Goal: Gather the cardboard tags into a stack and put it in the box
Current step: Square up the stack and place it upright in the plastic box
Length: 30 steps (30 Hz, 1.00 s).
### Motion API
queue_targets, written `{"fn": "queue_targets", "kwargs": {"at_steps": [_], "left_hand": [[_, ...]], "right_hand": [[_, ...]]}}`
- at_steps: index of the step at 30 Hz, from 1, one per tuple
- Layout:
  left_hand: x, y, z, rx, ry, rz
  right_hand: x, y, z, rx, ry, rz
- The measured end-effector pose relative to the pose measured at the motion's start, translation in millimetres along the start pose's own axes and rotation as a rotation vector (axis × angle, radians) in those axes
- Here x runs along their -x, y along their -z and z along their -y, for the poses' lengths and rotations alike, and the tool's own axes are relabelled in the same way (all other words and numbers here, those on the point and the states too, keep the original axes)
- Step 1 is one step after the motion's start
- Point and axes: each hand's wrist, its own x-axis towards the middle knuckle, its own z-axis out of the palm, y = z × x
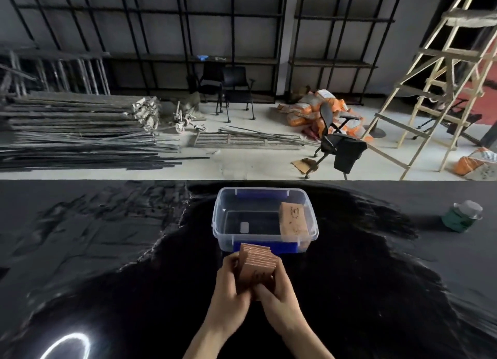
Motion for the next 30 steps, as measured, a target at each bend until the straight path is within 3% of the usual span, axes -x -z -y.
{"fn": "queue_targets", "kwargs": {"at_steps": [5, 8, 11, 15, 19, 23, 30], "left_hand": [[4, 4, 0, 0.266, 0.061, 0.01], [-11, -8, -4, 0.317, 0.133, -0.196], [-25, -21, -2, 0.281, 0.14, -0.408], [-29, -30, 3, 0.37, 0.18, -0.416], [-36, -34, 1, 0.449, 0.21, -0.428], [-37, -34, 1, 0.427, 0.2, -0.36], [-32, -40, -2, 0.492, 0.176, -0.381]], "right_hand": [[-2, 2, 2, -0.242, -0.071, 0.017], [-6, 2, 2, -0.296, -0.095, -0.011], [-13, -3, 1, -0.378, -0.242, -0.165], [-26, -13, -5, -0.489, -0.38, -0.303], [-30, -25, -16, -0.581, -0.496, -0.307], [-33, -24, -23, -0.564, -0.455, -0.343], [-42, -23, -21, -0.517, -0.48, -0.434]]}}
